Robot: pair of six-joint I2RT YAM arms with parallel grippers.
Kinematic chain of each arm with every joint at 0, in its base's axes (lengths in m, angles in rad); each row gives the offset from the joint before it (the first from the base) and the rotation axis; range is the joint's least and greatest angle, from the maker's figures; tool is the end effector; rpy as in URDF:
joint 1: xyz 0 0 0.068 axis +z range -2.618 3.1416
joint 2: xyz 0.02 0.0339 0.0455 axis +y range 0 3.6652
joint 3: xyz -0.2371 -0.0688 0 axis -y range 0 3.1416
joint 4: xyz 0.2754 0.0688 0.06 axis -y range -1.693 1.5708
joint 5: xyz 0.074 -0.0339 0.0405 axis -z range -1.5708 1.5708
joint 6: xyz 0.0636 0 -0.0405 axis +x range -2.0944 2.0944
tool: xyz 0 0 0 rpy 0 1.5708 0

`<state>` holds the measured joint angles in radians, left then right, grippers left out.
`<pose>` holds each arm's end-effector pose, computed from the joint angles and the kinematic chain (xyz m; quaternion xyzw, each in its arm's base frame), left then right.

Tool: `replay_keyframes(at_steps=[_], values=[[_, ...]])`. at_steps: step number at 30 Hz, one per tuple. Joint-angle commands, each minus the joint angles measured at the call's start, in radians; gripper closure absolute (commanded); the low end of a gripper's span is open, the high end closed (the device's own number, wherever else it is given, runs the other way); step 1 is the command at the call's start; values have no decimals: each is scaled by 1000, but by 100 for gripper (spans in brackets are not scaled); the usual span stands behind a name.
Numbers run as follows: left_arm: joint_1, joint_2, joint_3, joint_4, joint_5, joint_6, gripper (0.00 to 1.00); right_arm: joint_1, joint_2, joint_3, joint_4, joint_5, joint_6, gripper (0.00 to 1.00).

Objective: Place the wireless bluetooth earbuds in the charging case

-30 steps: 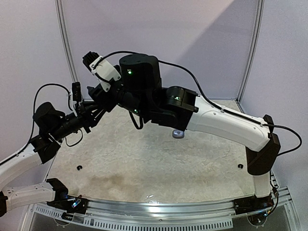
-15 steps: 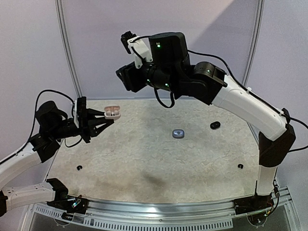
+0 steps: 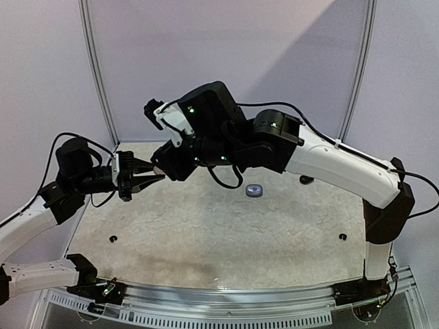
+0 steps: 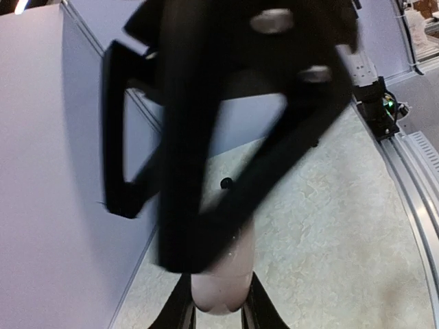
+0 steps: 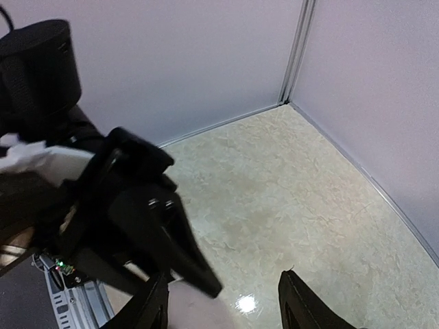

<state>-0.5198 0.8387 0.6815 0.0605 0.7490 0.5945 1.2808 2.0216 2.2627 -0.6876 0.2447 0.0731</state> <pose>0.2067 -0.1682 0.2944 0.5731 0.4549 -0.2473 0.6352 0.1574 0.4736 0.3923 -0.4233 0.7282 0.2509 0.4770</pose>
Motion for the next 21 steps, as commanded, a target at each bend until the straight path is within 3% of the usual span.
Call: replay_keyframes(at_steps=[1, 4, 7, 9, 11, 12, 14, 16, 21], values=[[12, 12, 44, 6, -62, -102, 100, 42, -34, -72, -72, 37, 12, 45], [13, 16, 46, 7, -29, -195, 100, 42, -73, -109, -81, 117, 62, 43], [13, 34, 47, 30, 42, -398, 100, 38, -141, -162, -45, 197, 79, 38], [15, 53, 32, 97, 116, -567, 100, 28, -219, -247, 44, 167, 72, 27], [15, 77, 9, 225, 180, -761, 100, 14, -300, -365, 167, 69, 61, 4], [15, 88, -1, 290, 192, -849, 100, 5, -359, -427, 234, 15, 60, 1], [15, 112, -2, 376, 203, -978, 100, -24, -432, -572, 345, -89, 71, 1], [14, 126, 15, 408, 227, -1009, 100, -54, -494, -663, 447, -164, 68, 2], [11, 157, 79, 408, 270, -1057, 100, -119, -509, -677, 509, -364, 37, 11]])
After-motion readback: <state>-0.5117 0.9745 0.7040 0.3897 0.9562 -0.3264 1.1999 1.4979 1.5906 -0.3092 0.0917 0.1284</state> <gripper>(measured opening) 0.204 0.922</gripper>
